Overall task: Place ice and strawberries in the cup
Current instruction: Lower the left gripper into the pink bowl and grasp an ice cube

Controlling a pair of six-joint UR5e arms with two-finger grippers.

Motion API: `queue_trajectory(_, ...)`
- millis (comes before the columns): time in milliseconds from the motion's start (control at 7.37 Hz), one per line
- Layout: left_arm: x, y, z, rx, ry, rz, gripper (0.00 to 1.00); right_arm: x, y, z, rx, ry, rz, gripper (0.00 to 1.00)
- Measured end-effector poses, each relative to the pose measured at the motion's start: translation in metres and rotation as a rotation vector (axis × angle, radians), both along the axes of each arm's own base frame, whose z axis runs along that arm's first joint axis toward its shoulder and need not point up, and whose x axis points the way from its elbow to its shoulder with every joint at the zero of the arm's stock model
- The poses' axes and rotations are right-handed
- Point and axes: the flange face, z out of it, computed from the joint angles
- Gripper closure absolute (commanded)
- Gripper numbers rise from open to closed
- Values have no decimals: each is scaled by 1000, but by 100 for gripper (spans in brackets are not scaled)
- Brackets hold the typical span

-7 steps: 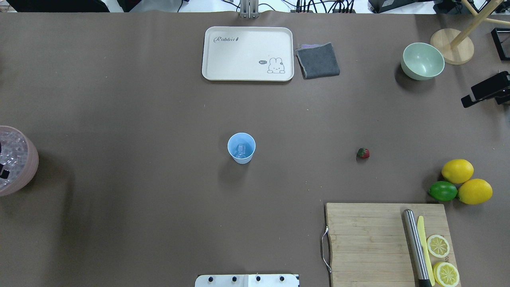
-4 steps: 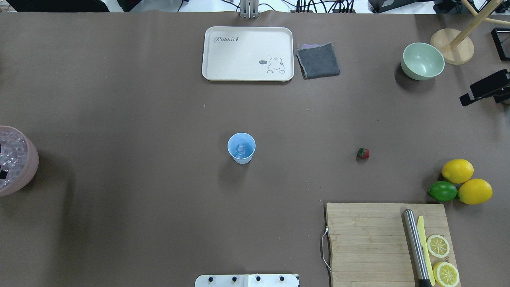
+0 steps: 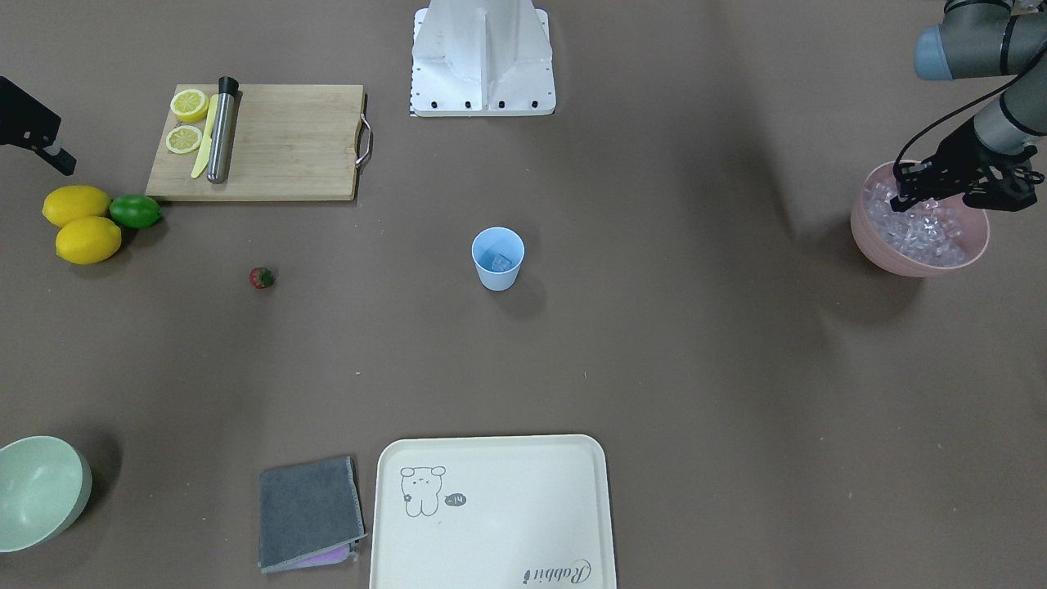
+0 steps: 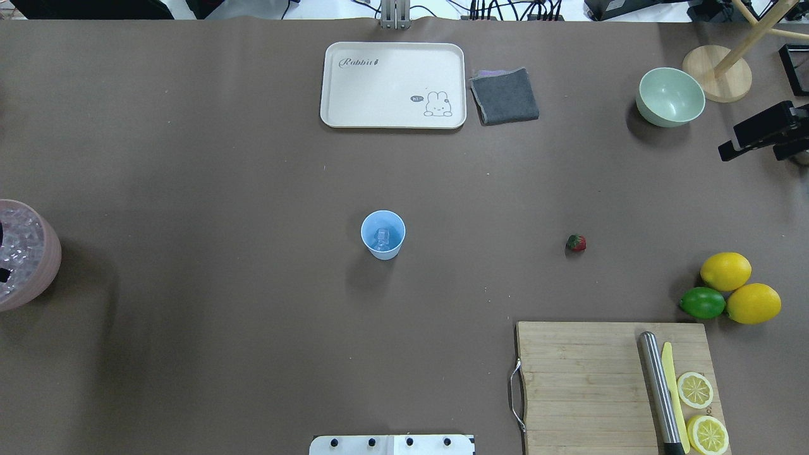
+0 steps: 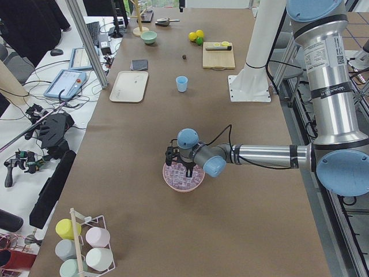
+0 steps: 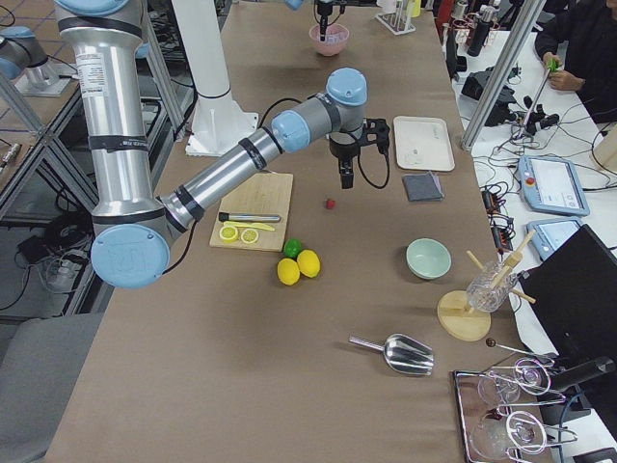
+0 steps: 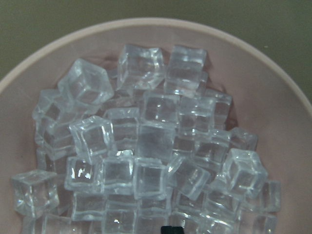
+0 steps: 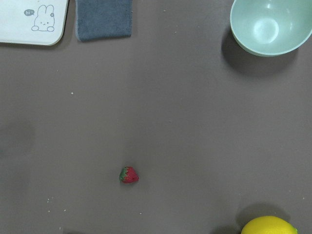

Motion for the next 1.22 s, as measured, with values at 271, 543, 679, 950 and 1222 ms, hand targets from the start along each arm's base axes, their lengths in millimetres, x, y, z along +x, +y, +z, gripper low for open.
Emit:
queue_trajectory(271,-1,2,2,5,-2,4,36,-1,0,0,-1,0,-1,0)
queue_trajectory(543,-3,6,10,6,-1,4,37,-1,0,0,-3,0,-1,0)
queue_trajectory(679,-3,7,12,9,2,3,40,-1,0,0,-3,0,-1,0)
queue_trajectory(950,-1,10,13,10,5,9,56,-1,0,1,-4,0,-1,0)
queue_trajectory(1222,4,12,12,13,7,21,100,-1,1,2,-7,1,-1,0)
